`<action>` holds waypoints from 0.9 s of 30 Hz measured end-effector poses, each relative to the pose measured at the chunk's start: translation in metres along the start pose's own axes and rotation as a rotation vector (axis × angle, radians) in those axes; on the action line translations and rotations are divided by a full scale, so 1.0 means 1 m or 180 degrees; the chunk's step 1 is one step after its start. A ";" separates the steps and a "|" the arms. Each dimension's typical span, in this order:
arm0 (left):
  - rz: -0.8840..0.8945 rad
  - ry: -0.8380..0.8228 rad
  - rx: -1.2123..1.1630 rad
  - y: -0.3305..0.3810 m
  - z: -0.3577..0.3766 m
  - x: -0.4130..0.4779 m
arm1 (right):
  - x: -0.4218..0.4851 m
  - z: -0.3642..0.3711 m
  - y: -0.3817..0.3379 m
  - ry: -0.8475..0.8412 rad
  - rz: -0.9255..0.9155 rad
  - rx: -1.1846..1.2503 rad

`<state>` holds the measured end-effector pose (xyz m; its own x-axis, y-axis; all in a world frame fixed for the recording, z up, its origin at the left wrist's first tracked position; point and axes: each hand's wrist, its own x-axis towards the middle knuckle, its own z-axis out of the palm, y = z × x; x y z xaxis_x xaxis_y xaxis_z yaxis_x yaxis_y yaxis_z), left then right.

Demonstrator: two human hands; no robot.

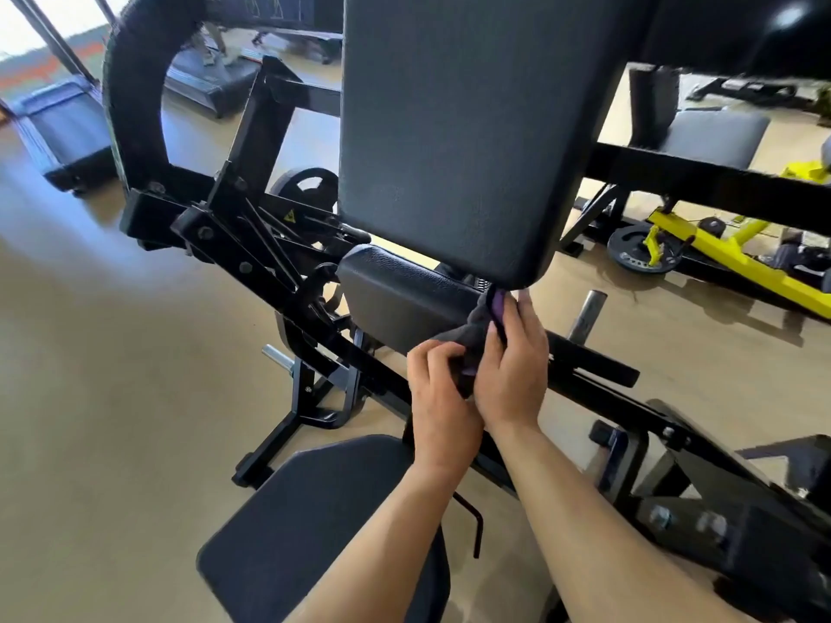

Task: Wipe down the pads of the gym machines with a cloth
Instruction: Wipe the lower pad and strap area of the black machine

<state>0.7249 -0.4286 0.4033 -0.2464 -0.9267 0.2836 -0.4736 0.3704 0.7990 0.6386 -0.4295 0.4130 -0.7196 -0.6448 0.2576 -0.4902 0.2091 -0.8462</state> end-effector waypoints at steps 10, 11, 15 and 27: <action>-0.1529 -0.0445 -0.1143 0.004 0.009 0.006 | 0.004 -0.004 0.026 0.1123 0.1067 0.0653; -0.1596 -0.0483 -0.1319 0.004 0.007 0.007 | 0.003 -0.004 0.024 0.1067 0.0958 0.0743; -0.1605 -0.0663 -0.1594 0.011 0.000 0.014 | -0.006 0.000 0.012 0.0335 0.0254 0.0510; -0.0456 -0.0887 -0.0034 -0.020 0.013 0.017 | -0.024 0.024 0.058 0.0118 -0.0237 -0.0145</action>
<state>0.7194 -0.4508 0.3854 -0.4007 -0.9161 0.0127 -0.5117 0.2353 0.8263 0.6393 -0.4198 0.3461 -0.6976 -0.6324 0.3368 -0.5643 0.1953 -0.8021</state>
